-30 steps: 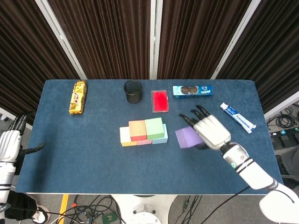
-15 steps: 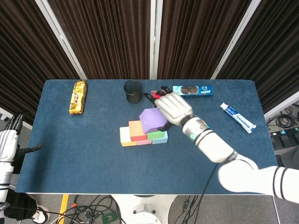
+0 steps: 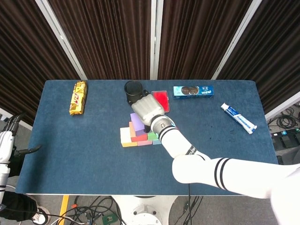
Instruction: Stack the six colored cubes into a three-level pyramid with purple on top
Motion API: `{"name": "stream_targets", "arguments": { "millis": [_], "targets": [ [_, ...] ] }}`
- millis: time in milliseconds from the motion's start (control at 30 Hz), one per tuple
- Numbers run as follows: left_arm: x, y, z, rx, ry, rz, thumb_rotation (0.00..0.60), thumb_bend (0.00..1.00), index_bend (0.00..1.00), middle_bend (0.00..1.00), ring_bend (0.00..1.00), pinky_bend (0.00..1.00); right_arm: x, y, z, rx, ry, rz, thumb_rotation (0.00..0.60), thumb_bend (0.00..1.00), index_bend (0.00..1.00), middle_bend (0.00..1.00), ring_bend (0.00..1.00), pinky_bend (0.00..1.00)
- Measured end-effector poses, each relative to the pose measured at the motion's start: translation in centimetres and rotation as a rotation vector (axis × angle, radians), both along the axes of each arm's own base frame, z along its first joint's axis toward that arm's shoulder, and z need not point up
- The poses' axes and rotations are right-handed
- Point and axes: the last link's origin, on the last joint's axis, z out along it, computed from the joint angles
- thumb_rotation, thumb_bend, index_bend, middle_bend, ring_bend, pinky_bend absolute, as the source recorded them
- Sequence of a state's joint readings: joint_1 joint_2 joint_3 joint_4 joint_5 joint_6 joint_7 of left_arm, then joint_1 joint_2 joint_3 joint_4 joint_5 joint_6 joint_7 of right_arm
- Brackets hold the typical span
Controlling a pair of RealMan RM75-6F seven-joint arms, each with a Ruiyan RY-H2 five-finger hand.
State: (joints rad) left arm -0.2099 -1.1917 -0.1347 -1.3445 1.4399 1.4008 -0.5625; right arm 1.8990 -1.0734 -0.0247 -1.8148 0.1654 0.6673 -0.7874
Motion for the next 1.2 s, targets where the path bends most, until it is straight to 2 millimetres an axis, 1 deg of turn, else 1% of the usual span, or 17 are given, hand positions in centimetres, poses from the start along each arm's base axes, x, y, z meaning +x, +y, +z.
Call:
{"name": "stream_targets", "arguments": {
  "millis": [167, 367, 867, 1200],
  "targets": [
    [-0.02, 0.05, -0.03, -0.002, -0.002, 0.0, 0.6, 0.06, 0.06, 0.08, 0.0, 0.15, -0.1, -0.15, -0.17, -0.017, 0.028, -0.015, 0.6, 0.13, 0.0, 0.63, 0.13, 0.0],
    [-0.08, 0.07, -0.15, -0.015, 0.004, 0.006, 0.6, 0.06, 0.06, 0.08, 0.0, 0.15, -0.43, -0.29, -0.3, -0.023, 0.023, -0.042, 0.6, 0.16, 0.0, 0.64, 0.13, 0.0],
    [-0.25, 0.0, -0.28, -0.031, -0.005, 0.017, 0.6, 0.06, 0.06, 0.08, 0.0, 0.15, -0.81, 0.05, -0.39, -0.036, 0.04, -0.073, 0.6, 0.16, 0.0, 0.64, 0.13, 0.0],
    [-0.43, -0.1, -0.24, -0.035, -0.013, 0.023, 0.6, 0.06, 0.06, 0.08, 0.0, 0.15, -0.46, 0.36, -0.99, -0.047, 0.04, -0.098, 0.6, 0.17, 0.0, 0.65, 0.13, 0.0]
  ]
}}
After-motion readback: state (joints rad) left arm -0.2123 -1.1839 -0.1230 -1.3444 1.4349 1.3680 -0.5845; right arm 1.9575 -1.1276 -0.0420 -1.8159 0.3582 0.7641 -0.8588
